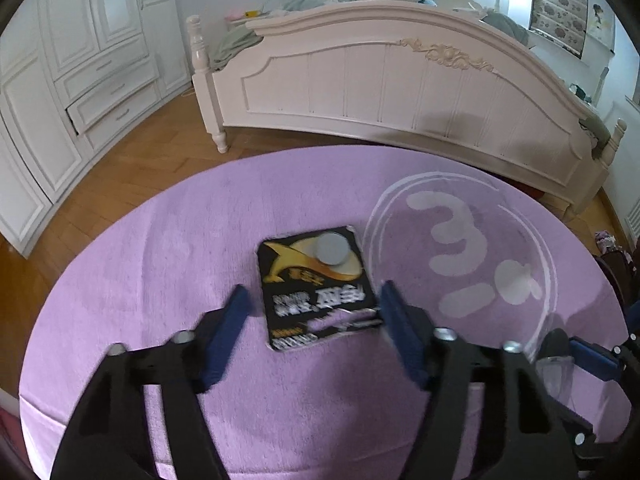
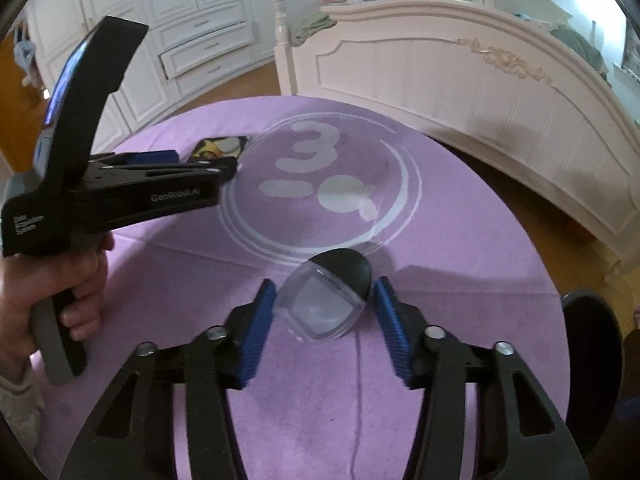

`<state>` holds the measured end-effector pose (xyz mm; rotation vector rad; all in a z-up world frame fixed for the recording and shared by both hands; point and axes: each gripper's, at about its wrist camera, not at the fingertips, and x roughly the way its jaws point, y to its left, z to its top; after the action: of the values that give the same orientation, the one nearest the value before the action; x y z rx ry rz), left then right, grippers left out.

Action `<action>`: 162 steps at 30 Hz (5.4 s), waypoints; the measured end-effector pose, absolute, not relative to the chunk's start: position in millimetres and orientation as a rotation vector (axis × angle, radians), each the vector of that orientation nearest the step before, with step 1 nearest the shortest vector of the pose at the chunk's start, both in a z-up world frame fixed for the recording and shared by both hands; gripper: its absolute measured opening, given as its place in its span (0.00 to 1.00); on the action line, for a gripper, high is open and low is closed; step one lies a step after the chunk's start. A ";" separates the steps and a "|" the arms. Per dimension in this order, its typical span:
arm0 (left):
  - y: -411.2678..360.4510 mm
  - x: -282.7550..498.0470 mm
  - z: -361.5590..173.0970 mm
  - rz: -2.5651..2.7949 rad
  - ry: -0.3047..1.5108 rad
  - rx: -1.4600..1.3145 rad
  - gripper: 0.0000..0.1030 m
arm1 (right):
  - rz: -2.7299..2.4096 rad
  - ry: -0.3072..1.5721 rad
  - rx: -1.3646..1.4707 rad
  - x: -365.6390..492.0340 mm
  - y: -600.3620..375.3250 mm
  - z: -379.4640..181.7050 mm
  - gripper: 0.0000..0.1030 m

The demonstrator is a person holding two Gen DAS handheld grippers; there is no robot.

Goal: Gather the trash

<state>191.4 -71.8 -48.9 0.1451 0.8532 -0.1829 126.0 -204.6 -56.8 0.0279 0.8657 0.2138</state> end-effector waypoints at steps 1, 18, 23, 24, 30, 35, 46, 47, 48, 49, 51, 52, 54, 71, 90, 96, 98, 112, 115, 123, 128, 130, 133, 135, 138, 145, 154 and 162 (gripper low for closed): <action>-71.3 192.7 -48.7 -0.185 0.854 0.143 0.57 | 0.216 0.865 0.033 125.9 -205.7 -57.2 0.47; -85.4 124.5 -7.9 -0.366 0.738 0.048 0.56 | 0.325 0.673 0.347 76.0 -277.0 -29.4 0.47; -125.9 90.6 20.1 -0.463 0.661 0.080 0.56 | 0.314 0.618 0.434 54.4 -315.0 -25.0 0.47; -132.5 87.8 22.9 -0.477 0.653 0.085 0.56 | 0.305 0.611 0.451 48.6 -323.6 -26.0 0.47; -177.8 73.2 29.6 -0.547 0.629 0.133 0.56 | 0.243 0.582 0.526 24.3 -369.3 -33.8 0.47; -212.4 68.4 27.6 -0.593 0.632 0.171 0.56 | 0.189 0.564 0.584 11.9 -406.0 -43.7 0.47; -290.8 55.4 1.2 -0.709 0.684 0.233 0.56 | 0.065 0.565 0.709 -13.0 -477.0 -86.5 0.47; -296.1 53.5 -0.6 -0.716 0.689 0.237 0.56 | 0.056 0.567 0.717 -14.7 -481.9 -90.9 0.47; -303.8 54.3 -3.3 -0.726 0.699 0.243 0.56 | 0.045 0.569 0.730 -15.8 -487.8 -95.7 0.47; -310.2 54.4 -6.1 -0.736 0.707 0.247 0.56 | 0.035 0.571 0.744 -17.1 -493.9 -101.1 0.47; -321.5 50.6 -12.5 -0.754 0.720 0.253 0.56 | 0.016 0.577 0.765 -19.6 -503.7 -111.6 0.47; -327.7 49.8 -15.8 -0.764 0.728 0.259 0.56 | 0.002 0.583 0.775 -20.9 -509.5 -117.6 0.47; -343.7 46.8 -23.3 -0.788 0.743 0.275 0.56 | -0.032 0.593 0.804 -26.1 -520.9 -131.5 0.47; -418.0 40.6 -59.7 -0.894 0.852 0.370 0.56 | -0.152 0.613 0.933 -52.7 -580.4 -196.3 0.47; -430.9 31.9 -65.9 -0.928 0.870 0.384 0.58 | -0.165 0.649 0.955 -57.6 -583.9 -202.9 0.50; -417.5 28.1 -54.7 -0.935 0.836 0.354 0.80 | -0.177 0.641 0.942 -62.0 -577.3 -192.4 0.68; -409.7 25.2 -48.9 -0.936 0.816 0.340 0.84 | -0.173 0.637 0.935 -62.1 -573.1 -186.1 0.69; -281.9 28.5 -3.6 -0.753 0.651 0.177 0.94 | -0.040 0.629 0.705 -31.2 -482.9 -102.8 0.72; -240.1 32.6 3.8 -0.674 0.627 0.136 0.94 | 0.019 0.614 0.616 -18.3 -442.5 -74.5 0.72; -127.5 34.5 15.3 -0.419 0.545 0.077 0.94 | 0.168 0.613 0.447 18.3 -330.2 -26.4 0.76; -72.5 33.7 14.9 -0.271 0.505 0.044 0.94 | 0.175 0.594 0.328 32.6 -266.7 -10.5 0.76; -54.0 32.6 13.4 -0.220 0.493 0.028 0.94 | 0.160 0.557 0.277 33.4 -245.1 -4.3 0.83; -36.4 29.1 10.6 -0.186 0.487 0.012 0.95 | 0.146 0.497 0.243 31.3 -225.5 1.8 0.88; -27.5 28.1 9.6 -0.168 0.479 0.006 0.95 | 0.131 0.461 0.227 31.1 -218.6 4.6 0.91; -17.9 27.9 8.7 -0.163 0.472 -0.008 0.95 | 0.115 0.425 0.211 31.2 -212.3 6.6 0.91; -10.3 21.0 4.5 -0.155 0.461 -0.025 0.95 | 0.087 0.346 0.166 25.6 -199.9 1.0 0.95; -6.4 24.8 4.4 -0.149 0.475 -0.040 0.95 | 0.080 0.282 0.147 18.2 -193.6 -1.5 0.95; -5.8 24.7 0.3 -0.147 0.496 -0.037 0.95 | 0.077 0.285 0.168 17.9 -197.4 -4.9 0.95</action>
<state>24.7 -5.8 0.3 -0.0374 0.4960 -0.1469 17.9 -197.4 -4.9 0.1682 0.2849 0.0766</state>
